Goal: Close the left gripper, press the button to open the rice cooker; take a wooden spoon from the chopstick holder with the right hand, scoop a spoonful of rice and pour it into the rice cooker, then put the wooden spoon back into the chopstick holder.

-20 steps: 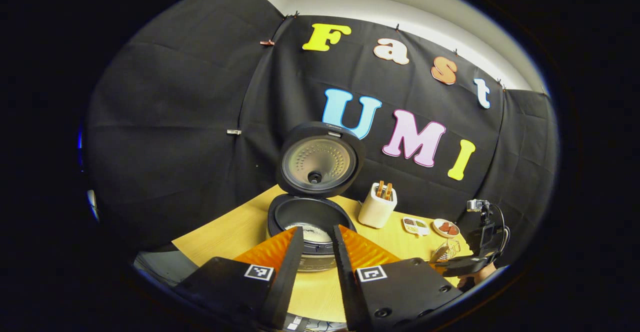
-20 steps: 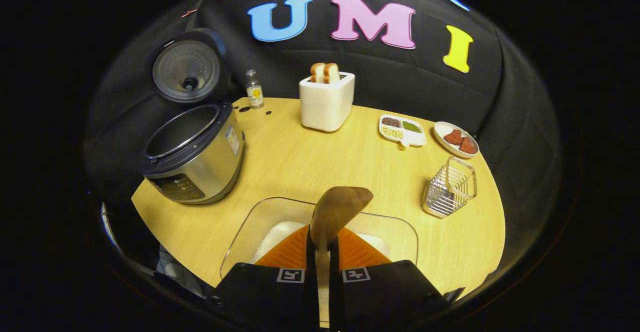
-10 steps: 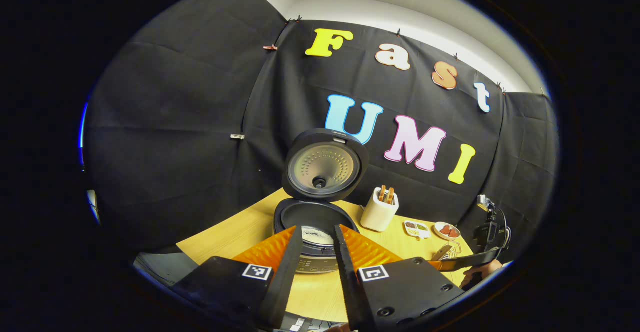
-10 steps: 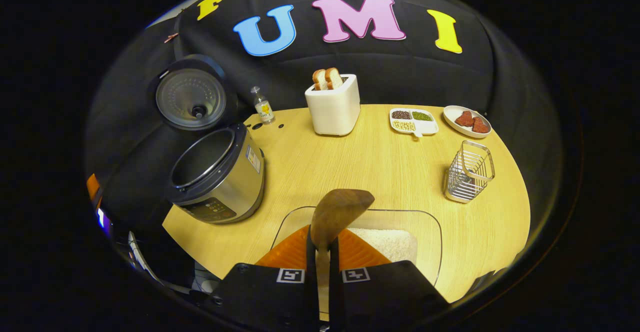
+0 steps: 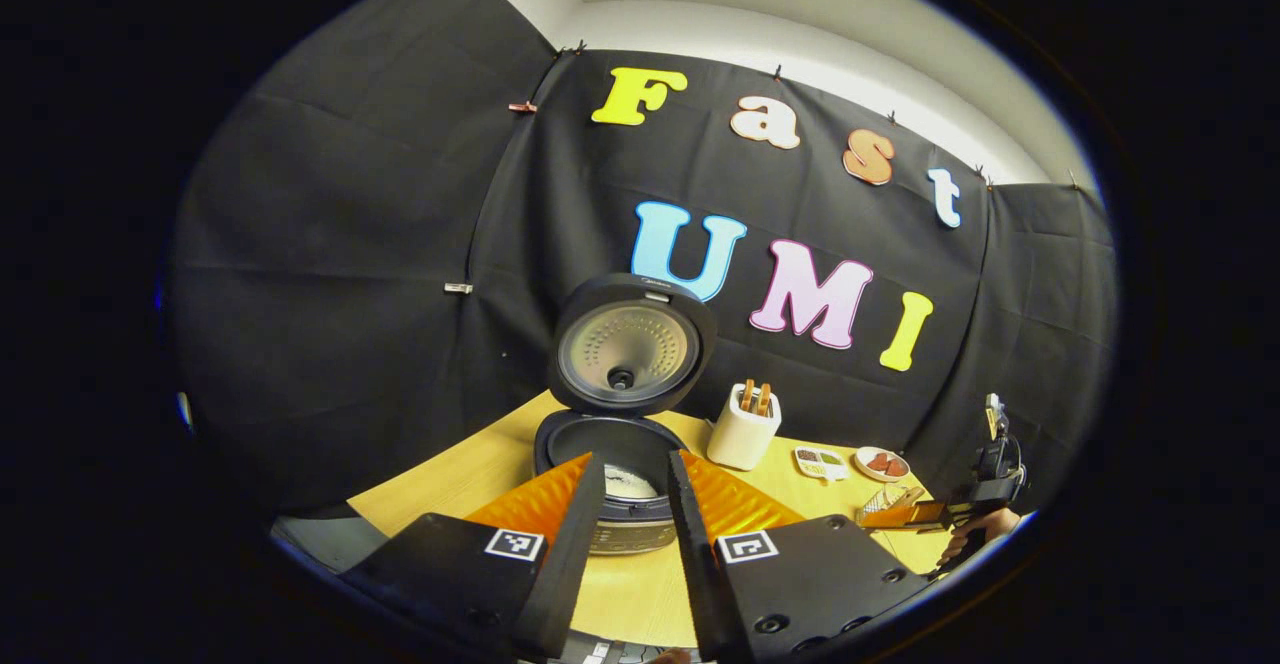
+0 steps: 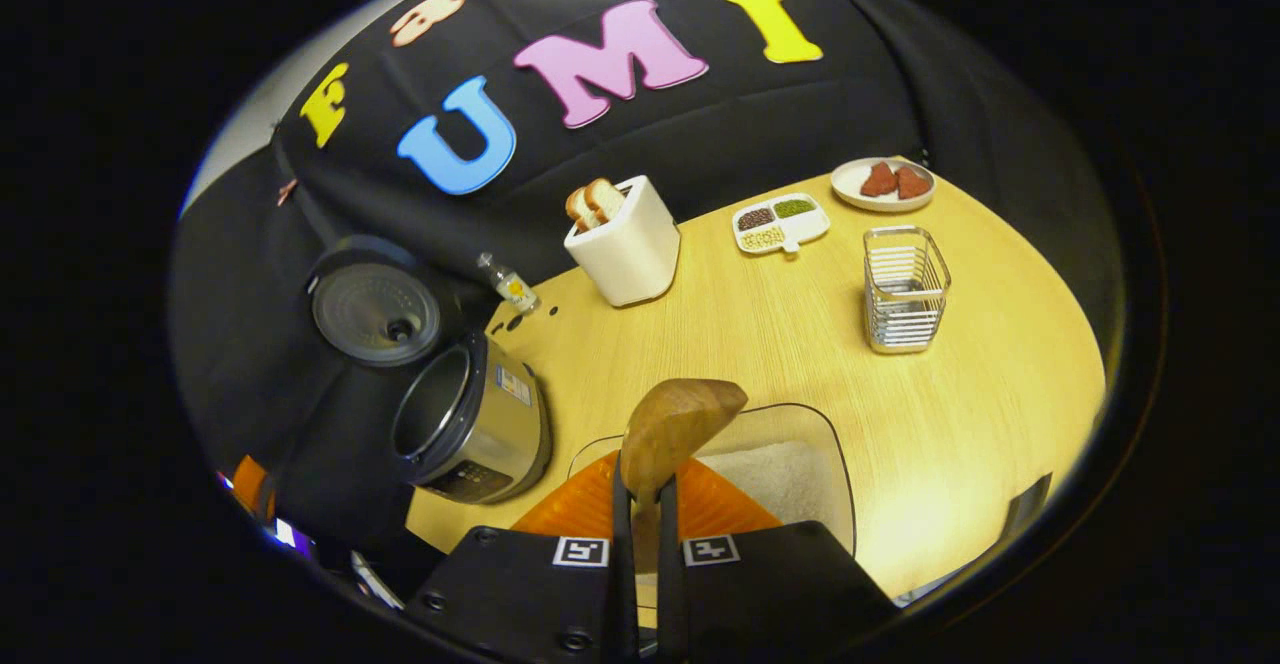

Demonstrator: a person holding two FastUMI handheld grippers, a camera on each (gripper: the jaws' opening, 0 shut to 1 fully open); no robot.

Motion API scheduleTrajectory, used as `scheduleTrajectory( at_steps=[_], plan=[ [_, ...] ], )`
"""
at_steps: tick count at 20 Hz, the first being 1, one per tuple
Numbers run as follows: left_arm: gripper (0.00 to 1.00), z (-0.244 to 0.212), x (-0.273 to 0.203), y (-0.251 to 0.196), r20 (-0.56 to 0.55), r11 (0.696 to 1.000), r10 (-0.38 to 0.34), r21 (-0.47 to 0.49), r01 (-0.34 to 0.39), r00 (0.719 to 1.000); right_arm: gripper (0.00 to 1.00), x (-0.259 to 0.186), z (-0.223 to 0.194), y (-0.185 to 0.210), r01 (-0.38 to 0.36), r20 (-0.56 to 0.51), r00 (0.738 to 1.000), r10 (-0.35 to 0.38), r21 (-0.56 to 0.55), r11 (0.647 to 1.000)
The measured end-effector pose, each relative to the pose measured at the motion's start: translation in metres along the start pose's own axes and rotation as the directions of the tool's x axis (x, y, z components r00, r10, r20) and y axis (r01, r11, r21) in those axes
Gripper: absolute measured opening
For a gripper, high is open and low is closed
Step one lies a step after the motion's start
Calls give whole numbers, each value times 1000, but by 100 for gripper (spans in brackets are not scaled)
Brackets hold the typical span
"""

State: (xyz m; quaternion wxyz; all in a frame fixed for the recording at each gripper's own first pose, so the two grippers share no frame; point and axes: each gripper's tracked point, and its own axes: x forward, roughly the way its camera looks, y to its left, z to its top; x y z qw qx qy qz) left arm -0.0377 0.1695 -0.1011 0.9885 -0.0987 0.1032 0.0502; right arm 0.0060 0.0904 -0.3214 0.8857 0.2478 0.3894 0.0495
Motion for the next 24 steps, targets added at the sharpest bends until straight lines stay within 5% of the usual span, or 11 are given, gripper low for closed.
scheduleTrajectory(
  at_steps=[5,12,19,24],
  plan=[
    [49,4,-2,0,-1,1000,-4,-10,4,1000,12,-18,17,17,-59,29,998,57,86,995],
    [49,4,-7,8,-8,1000,10,-9,-10,1000,12,-24,50,97,-196,64,980,189,114,974],
    [49,10,-25,45,17,996,85,-13,-85,996,12,18,57,196,-302,54,953,297,178,937],
    [49,9,-37,73,14,991,136,-15,-135,991,12,77,35,254,-299,27,954,298,101,949]
  ],
)
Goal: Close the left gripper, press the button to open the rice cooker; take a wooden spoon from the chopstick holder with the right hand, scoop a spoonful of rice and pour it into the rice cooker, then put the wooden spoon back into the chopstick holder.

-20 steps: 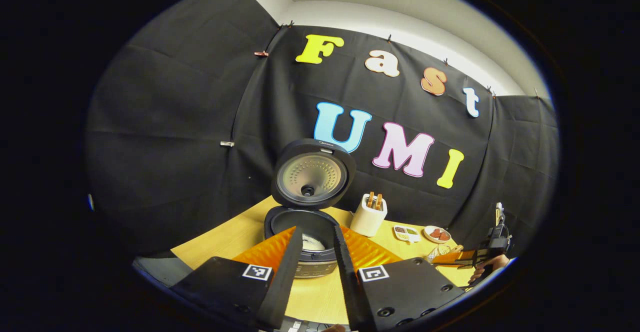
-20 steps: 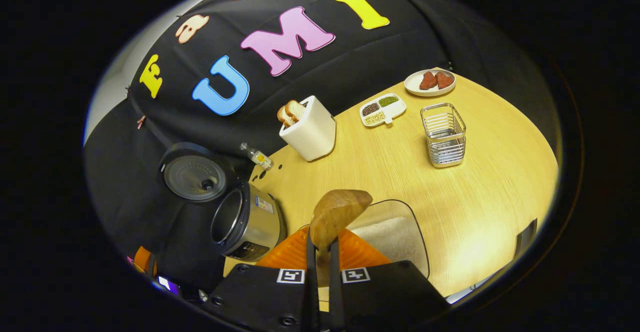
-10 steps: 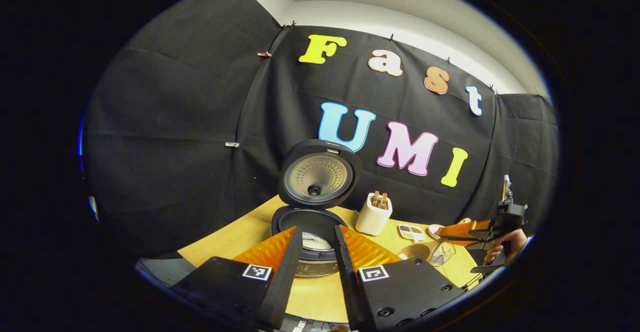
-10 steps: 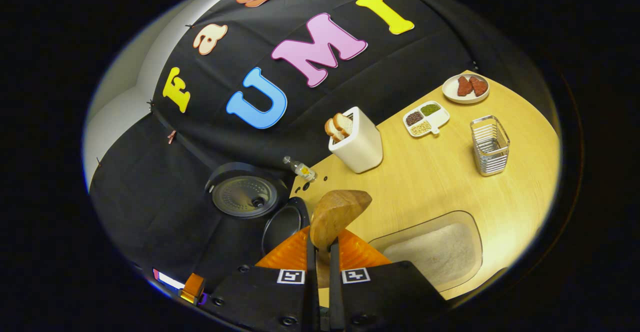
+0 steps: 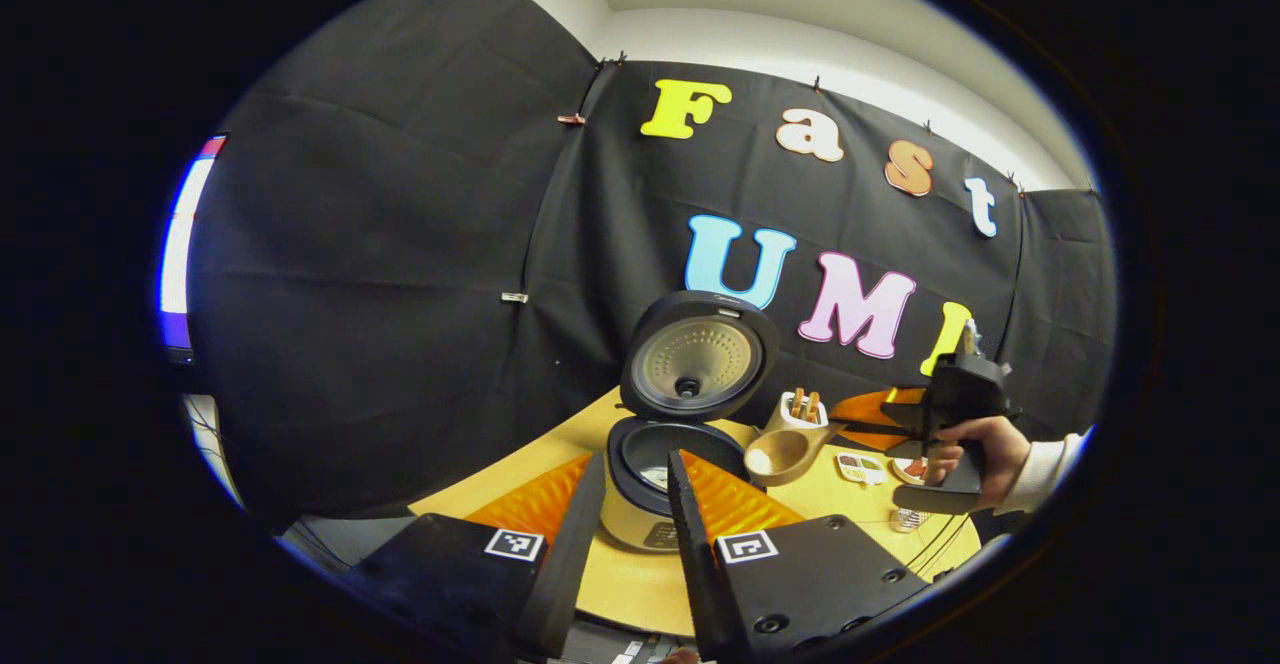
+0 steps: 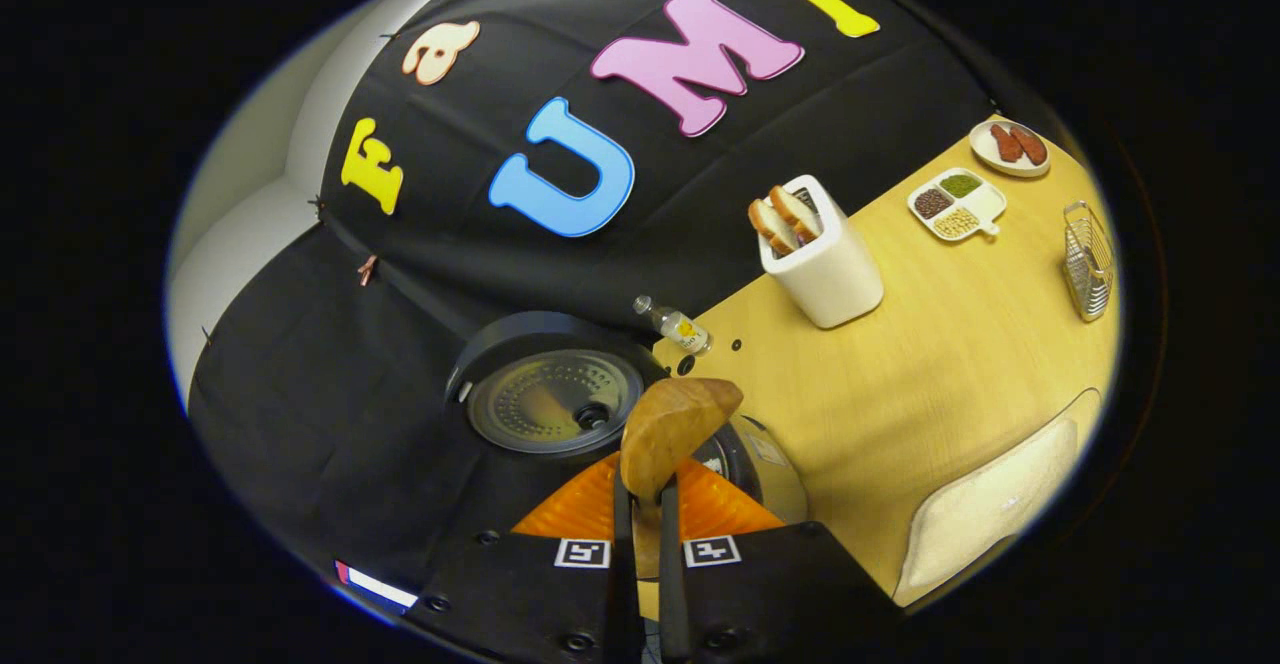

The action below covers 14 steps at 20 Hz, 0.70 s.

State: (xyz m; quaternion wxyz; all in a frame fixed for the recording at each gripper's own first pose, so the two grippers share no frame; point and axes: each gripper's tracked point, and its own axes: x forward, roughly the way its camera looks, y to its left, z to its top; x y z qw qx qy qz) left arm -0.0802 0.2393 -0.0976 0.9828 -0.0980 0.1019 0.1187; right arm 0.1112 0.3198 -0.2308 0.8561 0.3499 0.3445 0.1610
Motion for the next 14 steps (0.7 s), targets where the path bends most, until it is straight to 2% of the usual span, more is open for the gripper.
scheduleTrajectory(
  at_steps=[5,9,10,12,14],
  plan=[
    [49,0,-2,13,3,1000,20,-16,-20,1000,12,46,-32,12,45,-27,998,-50,-156,987],
    [49,0,3,18,5,999,27,-34,-27,1000,12,68,-47,17,77,-38,995,-94,-316,946],
    [49,1,4,19,8,999,28,-35,-28,1000,12,73,-47,20,76,-37,995,-98,-384,920],
    [49,1,7,18,8,999,27,-36,-27,1000,12,76,-51,32,54,-36,996,-87,-539,841],
    [49,-1,9,17,4,998,23,-50,-23,1000,12,78,-54,50,22,-21,999,-50,-683,730]
  ],
)
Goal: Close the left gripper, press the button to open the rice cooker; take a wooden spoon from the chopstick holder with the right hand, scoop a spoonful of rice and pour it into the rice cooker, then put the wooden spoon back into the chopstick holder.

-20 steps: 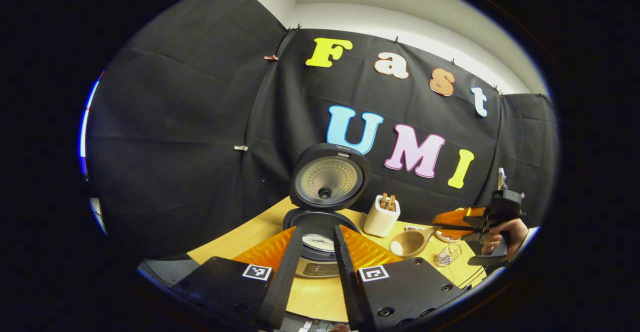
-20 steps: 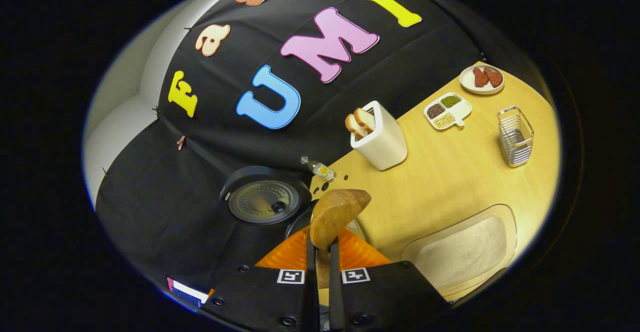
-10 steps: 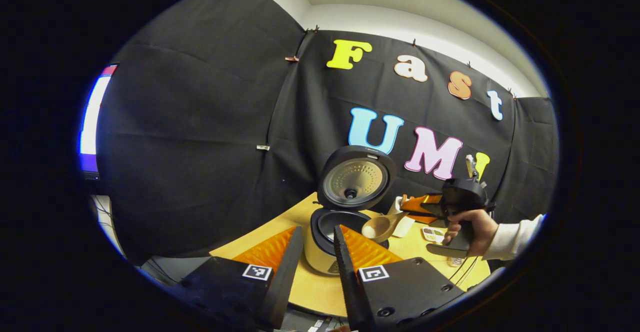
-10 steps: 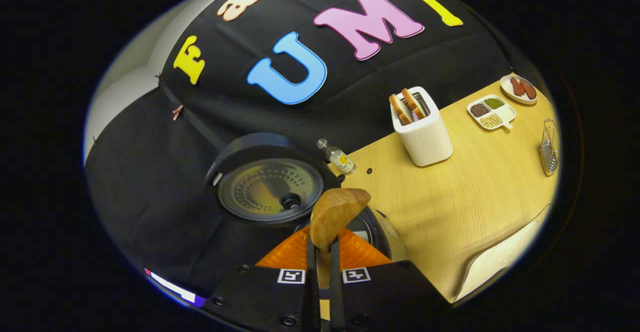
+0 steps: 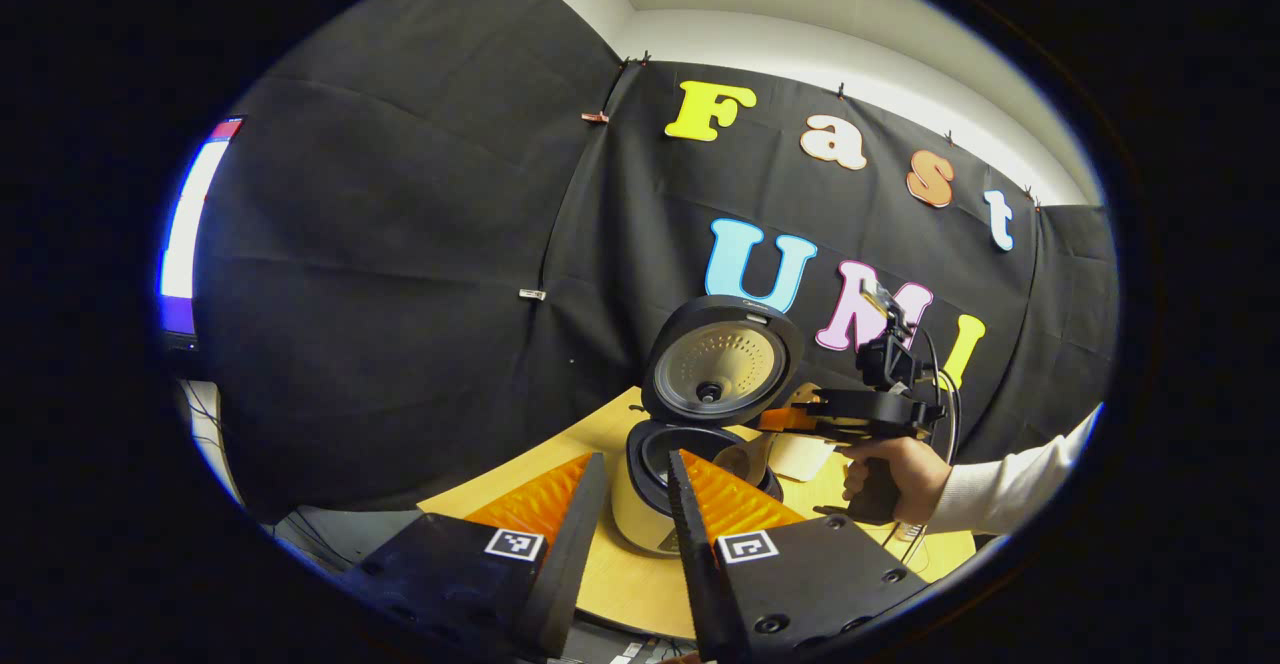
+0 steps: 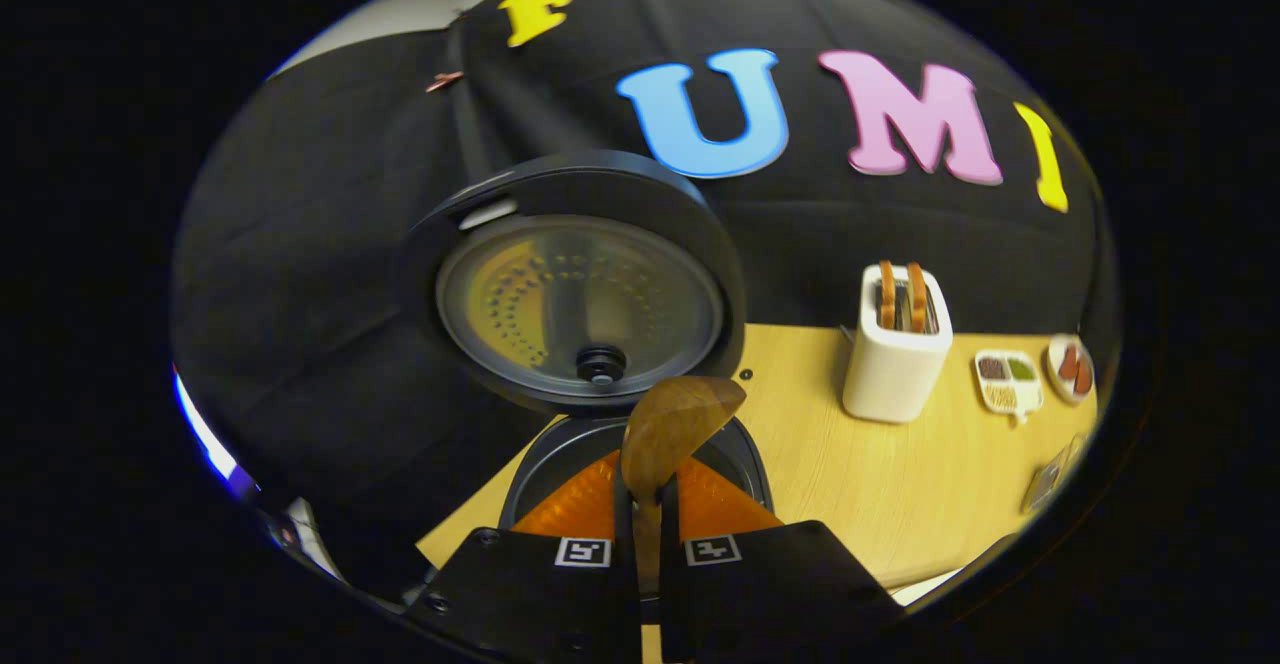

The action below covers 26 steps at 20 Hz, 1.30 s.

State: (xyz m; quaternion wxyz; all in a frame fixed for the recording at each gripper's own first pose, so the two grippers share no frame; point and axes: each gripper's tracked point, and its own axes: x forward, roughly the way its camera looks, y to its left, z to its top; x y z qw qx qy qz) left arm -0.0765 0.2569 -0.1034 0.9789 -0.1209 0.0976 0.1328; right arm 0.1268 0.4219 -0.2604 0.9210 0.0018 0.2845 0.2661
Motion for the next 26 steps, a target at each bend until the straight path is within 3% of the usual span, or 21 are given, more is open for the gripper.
scheduleTrajectory(
  at_steps=[4,8,13,14,16,20,22,26],
  plan=[
    [49,-1,3,-5,1,1000,-5,-9,5,1000,12,-6,2,37,-60,22,997,70,-309,949],
    [49,1,5,-5,8,1000,-3,-11,3,1000,12,-2,-13,65,-80,20,994,107,-536,840],
    [49,0,3,0,12,1000,10,-21,-10,1000,12,3,-31,84,-99,3,990,138,-682,724],
    [49,0,3,1,12,1000,12,-23,-12,1000,7,5,-31,85,-88,11,991,136,-713,696],
    [49,-1,4,2,9,999,17,-28,-16,1000,12,4,-36,87,-92,7,989,146,-745,661],
    [49,-1,5,1,8,999,19,-28,-19,1000,12,-5,-31,85,-80,25,989,147,-742,665],
    [49,-1,6,-1,8,1000,16,-15,-16,1000,12,-14,-26,85,-113,12,986,163,-669,734],
    [49,0,9,-14,6,1000,-3,-3,3,1000,12,-42,8,50,-98,53,989,136,-452,886]
  ],
)
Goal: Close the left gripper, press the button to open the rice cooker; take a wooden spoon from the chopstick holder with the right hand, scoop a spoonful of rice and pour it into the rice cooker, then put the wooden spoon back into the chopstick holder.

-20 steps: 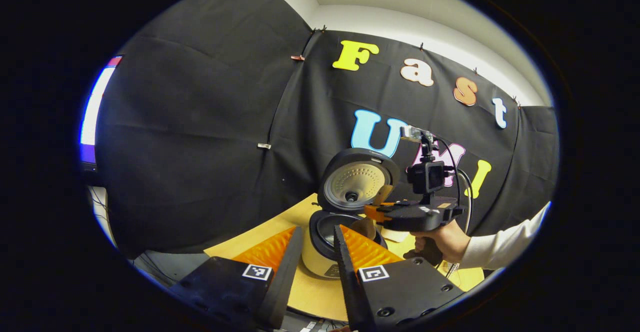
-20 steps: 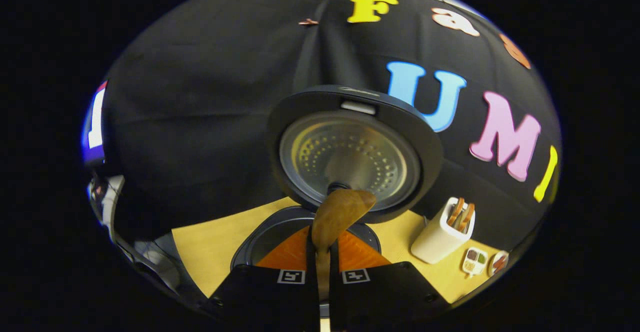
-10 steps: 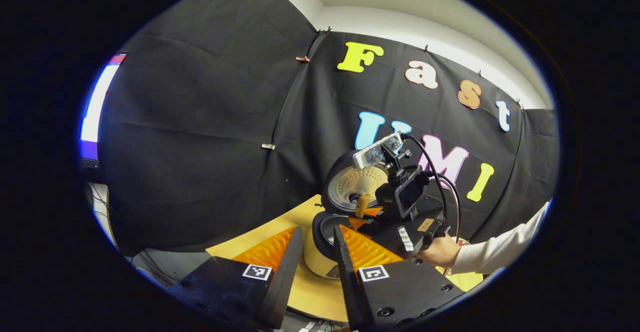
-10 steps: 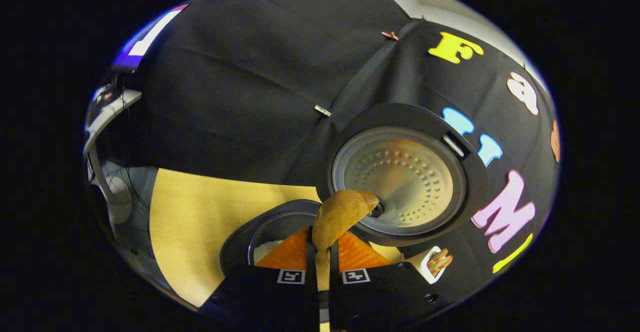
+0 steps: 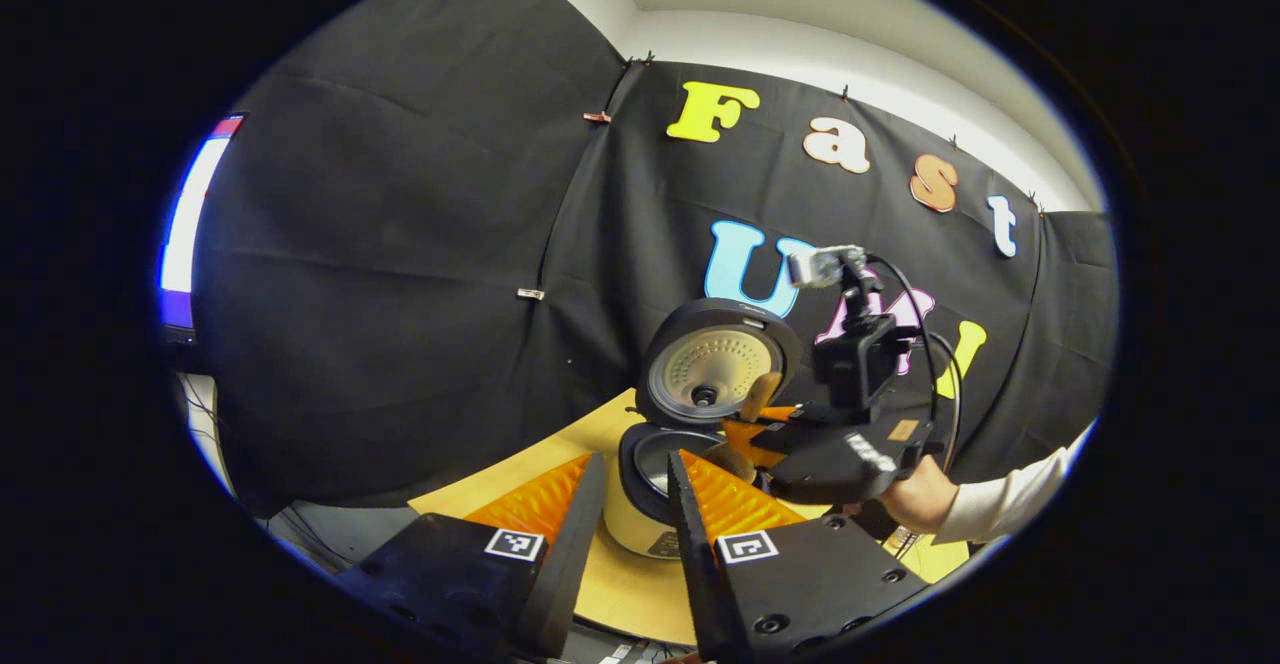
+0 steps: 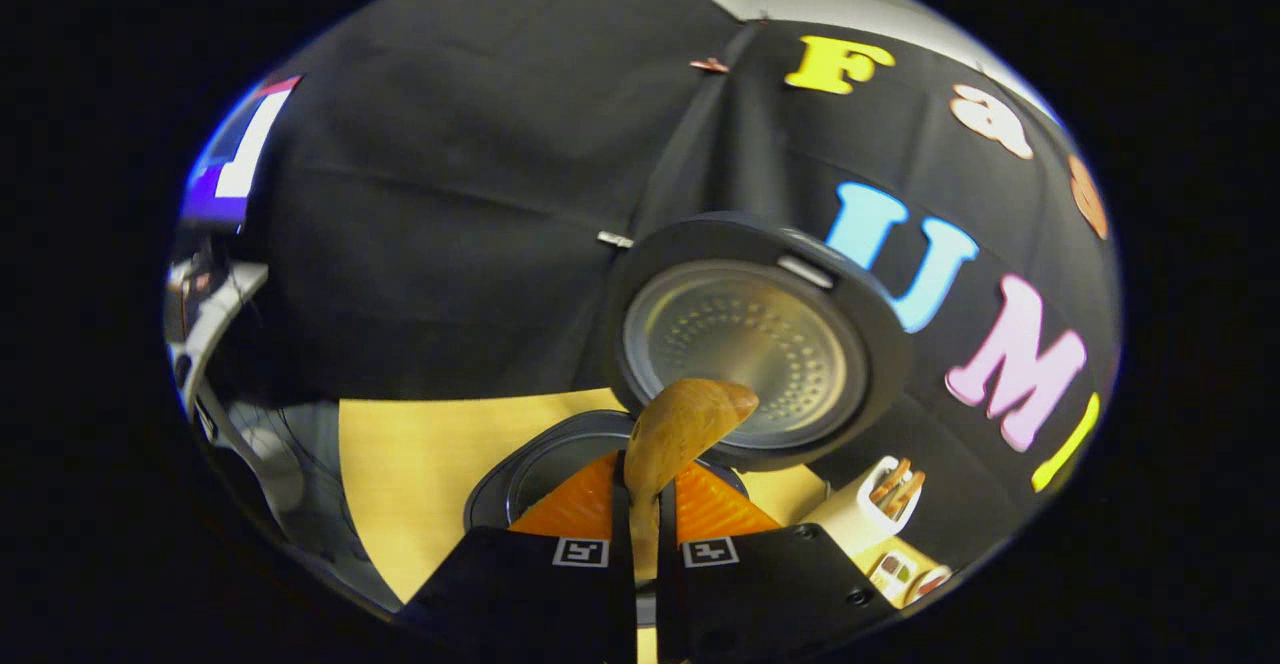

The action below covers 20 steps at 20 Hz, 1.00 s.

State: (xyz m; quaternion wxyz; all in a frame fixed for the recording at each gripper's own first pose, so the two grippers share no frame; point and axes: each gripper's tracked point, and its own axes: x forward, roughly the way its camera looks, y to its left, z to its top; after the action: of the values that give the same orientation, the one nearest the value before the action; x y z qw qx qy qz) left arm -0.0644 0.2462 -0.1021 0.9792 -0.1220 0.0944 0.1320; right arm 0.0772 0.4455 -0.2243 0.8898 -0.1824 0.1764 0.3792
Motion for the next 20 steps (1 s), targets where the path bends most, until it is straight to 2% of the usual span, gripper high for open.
scheduleTrajectory(
  at_steps=[2,4,6,8,11,13,14,17,19,20],
  plan=[
    [49,1,0,-11,-2,1000,-16,12,16,1000,12,-19,3,-24,10,6,1000,-12,204,979],
    [49,0,1,-25,-8,999,-41,24,41,999,12,-38,3,-53,17,17,1000,-26,388,922],
    [49,-2,4,-41,-19,997,-72,39,73,997,12,-59,-3,-84,40,25,998,-59,490,871],
    [49,-1,7,-56,-19,994,-89,58,90,996,12,-81,-12,-108,48,31,996,-78,556,830],
    [49,-2,13,-79,-25,993,-87,76,89,996,12,-117,-32,-141,45,27,996,-87,680,732],
    [49,-3,12,-105,-24,992,-106,68,108,994,12,-143,-51,-175,63,23,993,-114,715,696],
    [49,-6,12,-117,-32,990,-111,79,113,993,12,-155,-61,-192,79,16,991,-132,729,680],
    [49,-11,11,-144,-42,991,-96,92,99,994,12,-195,-101,-245,127,-16,982,-186,787,604],
    [49,-17,9,-162,-51,992,-82,92,86,995,12,-221,-138,-281,182,-62,972,-228,814,552],
    [49,-19,9,-171,-50,992,-76,96,81,996,12,-230,-154,-298,206,-83,966,-244,818,537]
  ],
)
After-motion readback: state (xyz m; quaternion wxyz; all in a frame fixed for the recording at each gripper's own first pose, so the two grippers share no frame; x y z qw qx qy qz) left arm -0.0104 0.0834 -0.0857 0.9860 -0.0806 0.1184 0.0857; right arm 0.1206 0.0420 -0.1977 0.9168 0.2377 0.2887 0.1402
